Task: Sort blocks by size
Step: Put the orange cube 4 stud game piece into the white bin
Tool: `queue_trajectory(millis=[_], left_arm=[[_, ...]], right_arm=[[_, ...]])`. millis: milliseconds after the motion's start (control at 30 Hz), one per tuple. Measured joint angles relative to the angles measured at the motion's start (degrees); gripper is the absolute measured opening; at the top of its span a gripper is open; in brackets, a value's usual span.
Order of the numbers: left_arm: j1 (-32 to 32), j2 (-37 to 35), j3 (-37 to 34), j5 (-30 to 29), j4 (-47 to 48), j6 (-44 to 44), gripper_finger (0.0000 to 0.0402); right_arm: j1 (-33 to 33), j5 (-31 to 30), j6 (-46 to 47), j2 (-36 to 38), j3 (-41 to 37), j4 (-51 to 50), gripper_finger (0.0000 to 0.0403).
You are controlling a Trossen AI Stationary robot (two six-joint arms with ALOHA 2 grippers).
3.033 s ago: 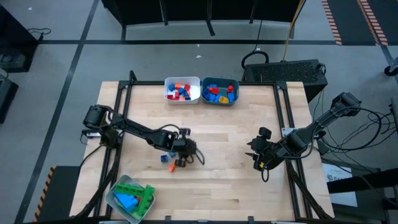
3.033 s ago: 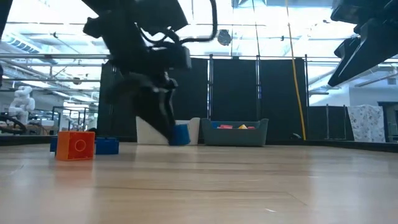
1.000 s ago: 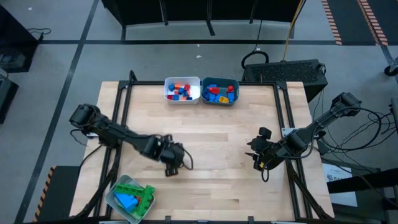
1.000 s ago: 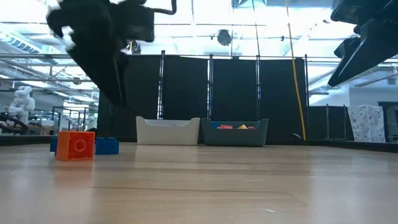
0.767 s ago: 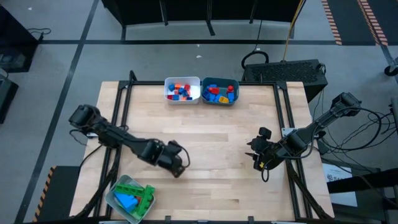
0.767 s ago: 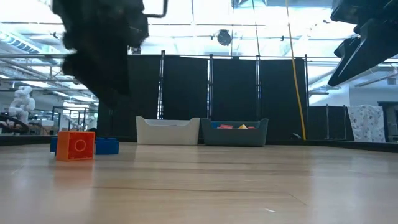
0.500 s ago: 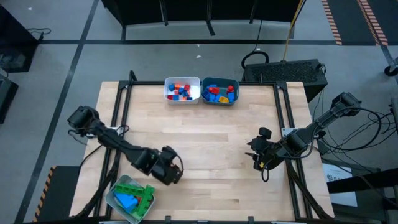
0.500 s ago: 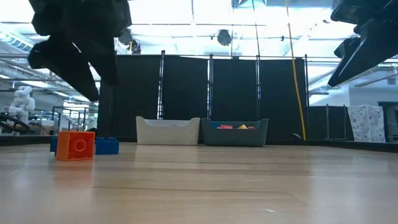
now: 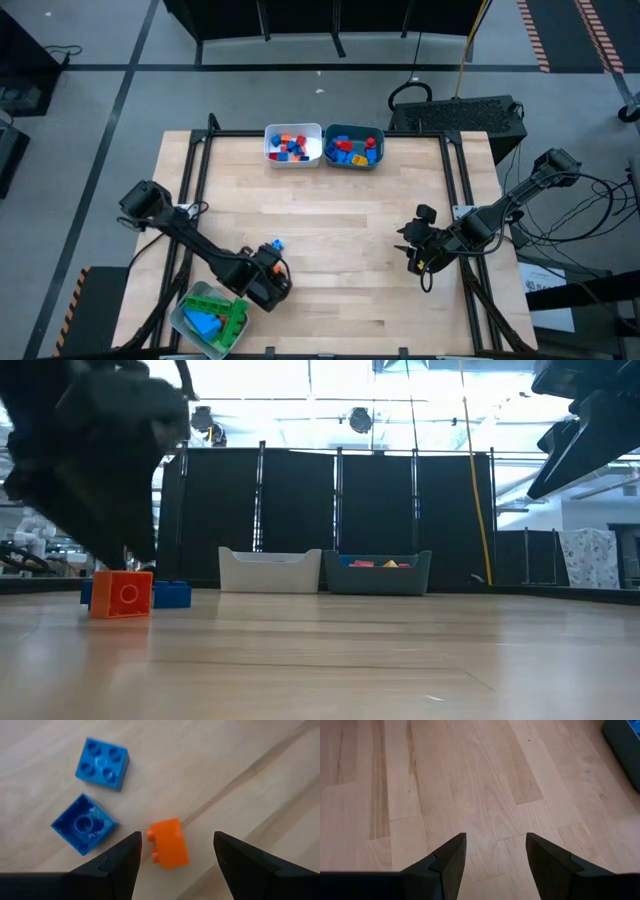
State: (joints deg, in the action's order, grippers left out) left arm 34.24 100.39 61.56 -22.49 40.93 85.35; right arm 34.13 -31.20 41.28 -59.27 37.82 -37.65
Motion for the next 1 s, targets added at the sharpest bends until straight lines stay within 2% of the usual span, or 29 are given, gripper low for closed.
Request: queue_trajectory(millis=[267, 367, 467, 633, 867, 1000], left_arm=[[-0.18, 5.57, 0.0, 1.07, -0.35, 1.78, 0.0249], [-0.35, 7.16, 0.28, 0.94, -0.4, 2.84, 0.0236], [-0.4, 8.09, 0.28, 0.14, -0.48, 2.91, 0.0197], [-0.43, 8.01, 0.22, -2.2, -0.82, 3.0, 0.0099], [-1.85, 8.31, 2.05, -1.57, -0.77, 2.07, 0.0094], [-5.03, 7.68, 5.82, -3.78, -1.49, -5.98, 0.0094]], right_arm=[[-0.01, 0.0, 0.0, 0.0, -0.02, 0.09, 0.0192], [-0.02, 0.0, 0.02, 0.0, -0.02, 0.11, 0.0192], [-0.02, 0.0, 0.02, 0.0, -0.02, 0.11, 0.0192], [-0.01, 0.0, 0.02, 0.0, -0.02, 0.13, 0.0192], [-0.01, 0.0, 0.01, -0.01, -0.02, 0.12, 0.0192], [0.0, 0.0, 0.02, -0.02, -0.02, 0.09, 0.0192]])
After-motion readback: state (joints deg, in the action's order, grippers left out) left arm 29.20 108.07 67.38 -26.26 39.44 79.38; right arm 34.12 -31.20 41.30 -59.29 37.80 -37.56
